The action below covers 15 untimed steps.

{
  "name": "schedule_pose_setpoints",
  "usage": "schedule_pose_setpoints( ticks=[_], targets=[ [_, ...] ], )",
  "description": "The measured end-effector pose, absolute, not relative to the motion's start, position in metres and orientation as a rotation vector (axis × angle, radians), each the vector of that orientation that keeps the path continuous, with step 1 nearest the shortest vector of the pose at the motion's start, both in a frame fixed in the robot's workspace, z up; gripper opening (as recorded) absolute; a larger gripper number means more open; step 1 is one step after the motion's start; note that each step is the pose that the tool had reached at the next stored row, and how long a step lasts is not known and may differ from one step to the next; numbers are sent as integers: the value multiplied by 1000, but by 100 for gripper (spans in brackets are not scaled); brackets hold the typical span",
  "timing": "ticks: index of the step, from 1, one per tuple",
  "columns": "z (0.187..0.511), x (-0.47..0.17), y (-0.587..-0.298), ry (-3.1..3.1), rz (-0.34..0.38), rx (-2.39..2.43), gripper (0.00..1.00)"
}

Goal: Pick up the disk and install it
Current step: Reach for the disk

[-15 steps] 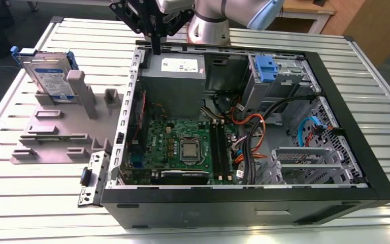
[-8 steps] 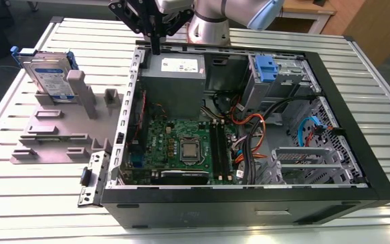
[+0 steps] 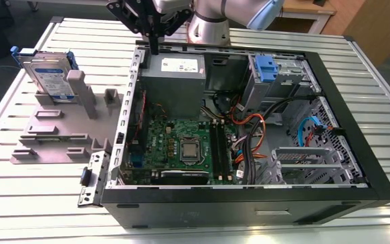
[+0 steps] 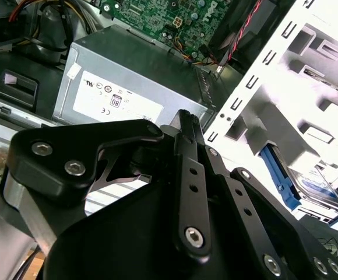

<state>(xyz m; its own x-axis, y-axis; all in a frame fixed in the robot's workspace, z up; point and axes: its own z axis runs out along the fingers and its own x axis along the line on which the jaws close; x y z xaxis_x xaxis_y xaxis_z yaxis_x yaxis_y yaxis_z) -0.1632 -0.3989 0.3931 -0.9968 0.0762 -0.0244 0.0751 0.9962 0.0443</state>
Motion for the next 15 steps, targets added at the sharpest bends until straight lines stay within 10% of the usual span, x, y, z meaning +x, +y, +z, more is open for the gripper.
schedule_pose_setpoints(
  ticks=[15],
  targets=[
    [393,-168,-399,3113,68,118,11]
  ],
)
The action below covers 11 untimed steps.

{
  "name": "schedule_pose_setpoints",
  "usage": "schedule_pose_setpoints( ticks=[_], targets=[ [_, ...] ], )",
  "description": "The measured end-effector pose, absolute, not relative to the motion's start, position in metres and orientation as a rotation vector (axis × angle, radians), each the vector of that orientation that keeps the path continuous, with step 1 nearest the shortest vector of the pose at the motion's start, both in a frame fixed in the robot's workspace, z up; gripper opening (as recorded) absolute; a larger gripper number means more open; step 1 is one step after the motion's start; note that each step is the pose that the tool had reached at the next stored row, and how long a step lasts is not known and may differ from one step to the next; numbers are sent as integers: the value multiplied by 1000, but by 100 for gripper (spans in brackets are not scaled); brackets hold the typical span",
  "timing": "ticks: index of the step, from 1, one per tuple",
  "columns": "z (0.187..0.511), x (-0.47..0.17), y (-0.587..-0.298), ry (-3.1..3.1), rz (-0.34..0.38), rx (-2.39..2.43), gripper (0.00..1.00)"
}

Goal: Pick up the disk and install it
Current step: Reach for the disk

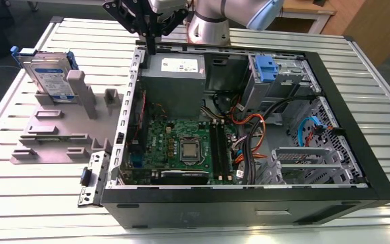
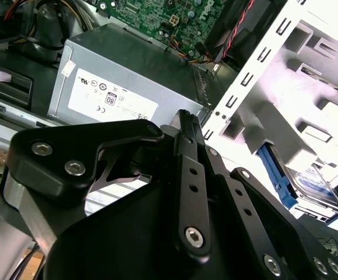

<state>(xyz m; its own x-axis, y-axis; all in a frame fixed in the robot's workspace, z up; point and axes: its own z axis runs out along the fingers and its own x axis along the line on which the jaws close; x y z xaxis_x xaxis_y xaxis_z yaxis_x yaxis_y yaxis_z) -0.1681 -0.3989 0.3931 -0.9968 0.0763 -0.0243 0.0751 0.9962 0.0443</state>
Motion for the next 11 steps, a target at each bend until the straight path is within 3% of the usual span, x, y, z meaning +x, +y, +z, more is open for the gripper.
schedule_pose_setpoints(
  ticks=[11],
  targets=[
    [393,-173,-399,3113,68,118,11]
  ],
)
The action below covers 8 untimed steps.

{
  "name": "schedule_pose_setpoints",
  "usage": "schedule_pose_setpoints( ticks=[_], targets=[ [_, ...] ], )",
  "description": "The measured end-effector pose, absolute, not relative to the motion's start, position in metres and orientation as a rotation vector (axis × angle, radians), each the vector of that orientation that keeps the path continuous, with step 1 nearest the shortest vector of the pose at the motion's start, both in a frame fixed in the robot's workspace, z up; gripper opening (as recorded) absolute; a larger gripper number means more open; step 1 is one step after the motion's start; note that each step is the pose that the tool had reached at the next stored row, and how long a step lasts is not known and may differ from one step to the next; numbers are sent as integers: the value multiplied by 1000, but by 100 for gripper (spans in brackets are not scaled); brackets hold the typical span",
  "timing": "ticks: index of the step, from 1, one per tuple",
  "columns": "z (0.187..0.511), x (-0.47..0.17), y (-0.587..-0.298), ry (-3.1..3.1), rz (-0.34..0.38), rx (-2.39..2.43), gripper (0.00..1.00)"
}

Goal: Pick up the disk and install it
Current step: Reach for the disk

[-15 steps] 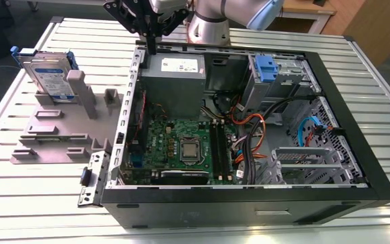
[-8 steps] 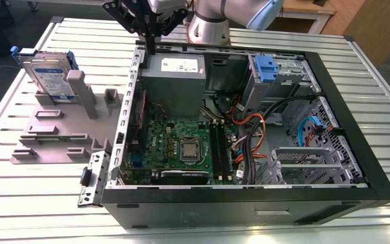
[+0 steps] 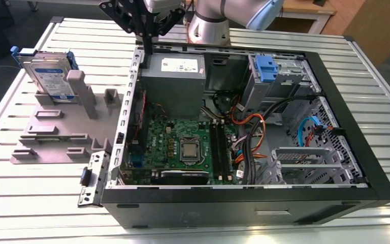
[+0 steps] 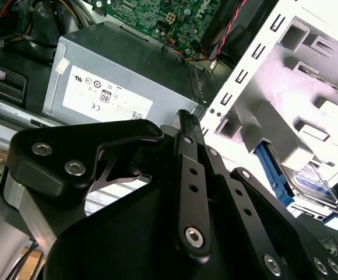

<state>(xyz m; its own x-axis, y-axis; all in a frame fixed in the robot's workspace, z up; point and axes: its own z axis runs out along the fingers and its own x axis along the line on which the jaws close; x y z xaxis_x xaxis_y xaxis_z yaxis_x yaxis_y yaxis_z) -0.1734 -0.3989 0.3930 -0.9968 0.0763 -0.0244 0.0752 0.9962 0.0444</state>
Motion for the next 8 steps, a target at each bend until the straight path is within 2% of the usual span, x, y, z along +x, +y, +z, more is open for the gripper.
schedule_pose_setpoints(
  ticks=[8],
  targets=[
    [391,-179,-399,3125,67,119,11]
  ],
)
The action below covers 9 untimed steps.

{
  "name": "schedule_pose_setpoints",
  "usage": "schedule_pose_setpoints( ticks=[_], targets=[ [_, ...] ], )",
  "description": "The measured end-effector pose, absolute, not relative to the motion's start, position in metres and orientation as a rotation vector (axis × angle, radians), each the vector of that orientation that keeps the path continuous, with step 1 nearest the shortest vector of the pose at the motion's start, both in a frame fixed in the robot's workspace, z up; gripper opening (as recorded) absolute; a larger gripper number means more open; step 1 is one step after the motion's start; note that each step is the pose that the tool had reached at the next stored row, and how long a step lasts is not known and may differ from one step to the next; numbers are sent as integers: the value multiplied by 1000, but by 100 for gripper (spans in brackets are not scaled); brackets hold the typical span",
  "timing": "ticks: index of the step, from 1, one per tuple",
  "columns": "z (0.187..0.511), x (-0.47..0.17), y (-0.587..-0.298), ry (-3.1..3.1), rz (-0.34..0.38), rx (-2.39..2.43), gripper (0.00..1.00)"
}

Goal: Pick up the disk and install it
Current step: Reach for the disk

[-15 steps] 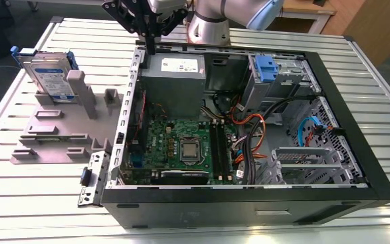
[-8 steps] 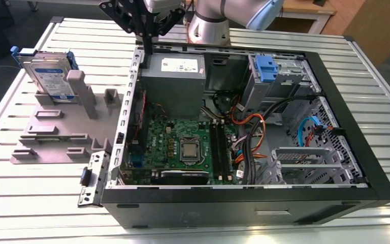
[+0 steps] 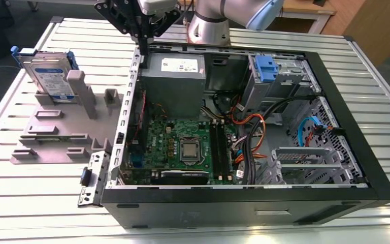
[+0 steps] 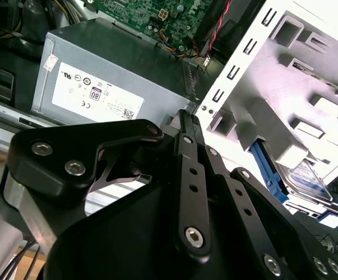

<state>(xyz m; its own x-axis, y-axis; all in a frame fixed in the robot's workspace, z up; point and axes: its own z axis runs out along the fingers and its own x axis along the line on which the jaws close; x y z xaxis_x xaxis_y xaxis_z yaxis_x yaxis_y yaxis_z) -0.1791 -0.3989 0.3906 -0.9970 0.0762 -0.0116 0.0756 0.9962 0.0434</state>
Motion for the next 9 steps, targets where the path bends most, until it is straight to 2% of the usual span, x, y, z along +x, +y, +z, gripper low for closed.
schedule_pose_setpoints(
  ticks=[9],
  targets=[
    [390,-180,-399,3129,67,119,11]
  ],
)
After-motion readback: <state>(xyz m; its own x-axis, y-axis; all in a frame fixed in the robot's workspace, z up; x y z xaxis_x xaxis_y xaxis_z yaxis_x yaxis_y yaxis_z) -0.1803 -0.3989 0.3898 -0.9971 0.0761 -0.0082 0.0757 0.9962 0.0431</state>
